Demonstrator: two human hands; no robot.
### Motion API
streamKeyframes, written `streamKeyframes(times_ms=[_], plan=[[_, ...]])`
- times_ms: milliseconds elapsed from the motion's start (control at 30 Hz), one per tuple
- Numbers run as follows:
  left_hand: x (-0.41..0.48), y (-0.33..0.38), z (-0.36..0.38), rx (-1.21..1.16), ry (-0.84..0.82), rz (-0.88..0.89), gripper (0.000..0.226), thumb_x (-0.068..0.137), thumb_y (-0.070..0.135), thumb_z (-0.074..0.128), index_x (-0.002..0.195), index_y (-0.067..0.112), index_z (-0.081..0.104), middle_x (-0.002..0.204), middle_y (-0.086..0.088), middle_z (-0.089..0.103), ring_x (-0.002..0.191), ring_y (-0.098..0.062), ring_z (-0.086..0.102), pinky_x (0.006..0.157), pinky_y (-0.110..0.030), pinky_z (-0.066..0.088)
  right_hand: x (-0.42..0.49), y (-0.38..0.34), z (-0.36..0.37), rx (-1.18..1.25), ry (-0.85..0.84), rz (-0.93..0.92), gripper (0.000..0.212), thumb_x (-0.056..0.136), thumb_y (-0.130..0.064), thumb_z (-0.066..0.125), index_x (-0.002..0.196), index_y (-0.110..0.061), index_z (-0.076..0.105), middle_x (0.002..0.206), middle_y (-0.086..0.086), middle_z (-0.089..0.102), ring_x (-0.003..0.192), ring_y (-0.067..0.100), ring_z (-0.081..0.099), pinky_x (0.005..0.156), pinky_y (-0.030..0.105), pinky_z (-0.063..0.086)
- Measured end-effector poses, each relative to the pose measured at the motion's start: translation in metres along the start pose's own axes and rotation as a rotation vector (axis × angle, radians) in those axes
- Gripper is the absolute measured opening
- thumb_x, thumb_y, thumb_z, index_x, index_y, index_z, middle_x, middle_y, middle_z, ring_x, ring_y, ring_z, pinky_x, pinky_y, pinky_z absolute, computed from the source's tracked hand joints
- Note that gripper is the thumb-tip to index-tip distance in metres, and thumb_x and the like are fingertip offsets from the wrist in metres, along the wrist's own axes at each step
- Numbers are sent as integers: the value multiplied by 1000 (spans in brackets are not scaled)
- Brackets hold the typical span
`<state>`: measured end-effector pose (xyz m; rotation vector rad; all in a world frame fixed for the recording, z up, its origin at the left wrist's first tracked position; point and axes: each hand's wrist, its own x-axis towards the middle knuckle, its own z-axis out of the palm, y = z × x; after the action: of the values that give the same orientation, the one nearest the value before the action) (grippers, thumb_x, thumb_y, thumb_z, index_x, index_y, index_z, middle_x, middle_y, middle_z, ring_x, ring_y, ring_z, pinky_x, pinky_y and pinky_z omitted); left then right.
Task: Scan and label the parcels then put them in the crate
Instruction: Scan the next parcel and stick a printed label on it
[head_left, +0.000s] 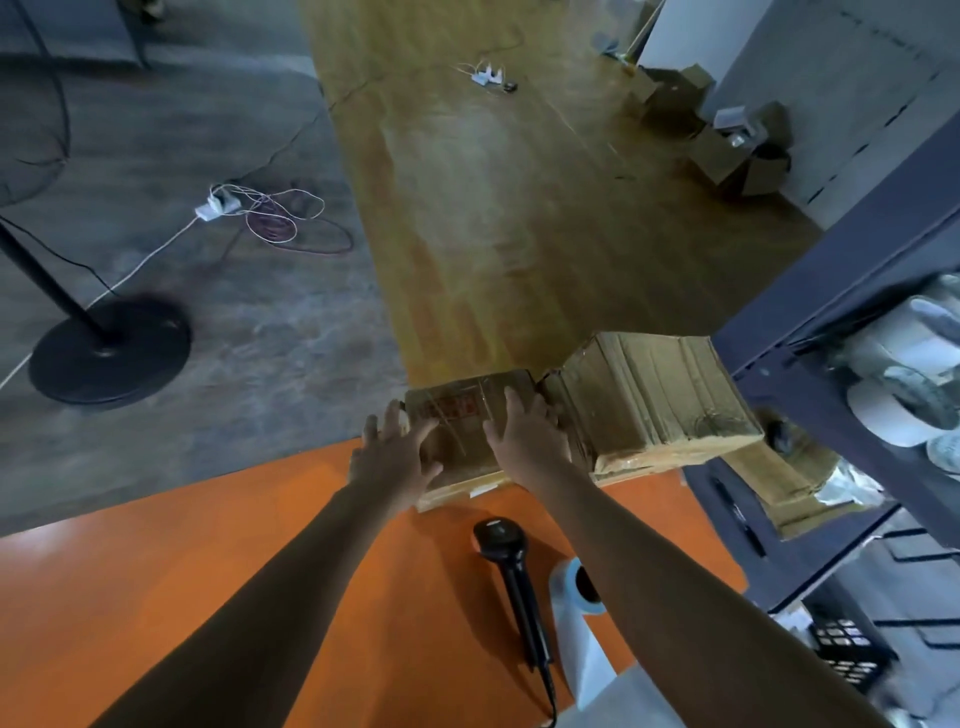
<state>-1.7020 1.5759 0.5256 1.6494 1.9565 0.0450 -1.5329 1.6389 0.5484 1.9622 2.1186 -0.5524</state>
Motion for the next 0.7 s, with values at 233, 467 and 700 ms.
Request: streamKeyframes(times_ms=[233,467,700], plan=[[-7,-9,3,-321,-16,-89,64,94,27,53,150,35,21,159,-10,8,137,-44,28,99,-50,47,2,-16,-3,76,32,98,72,97,-57,43,154,-24,15,154,18,30,142,39,25,108,55,31],[0,-58,16,-507,115,-238,79,70,36,61,141,19,30,134,-13,41,103,-36,60,82,-48,56,-13,-50,10,263,17,71,74,97,-54,47,155,-16,19,156,12,25,143,36,25,108,51,36],[-47,-58,2,-576,134,-255,55,83,17,63,133,14,40,122,-13,44,86,-31,64,62,-36,54,-31,-60,17,427,-69,191,79,97,-55,47,155,-11,17,157,14,25,142,36,30,109,50,36]])
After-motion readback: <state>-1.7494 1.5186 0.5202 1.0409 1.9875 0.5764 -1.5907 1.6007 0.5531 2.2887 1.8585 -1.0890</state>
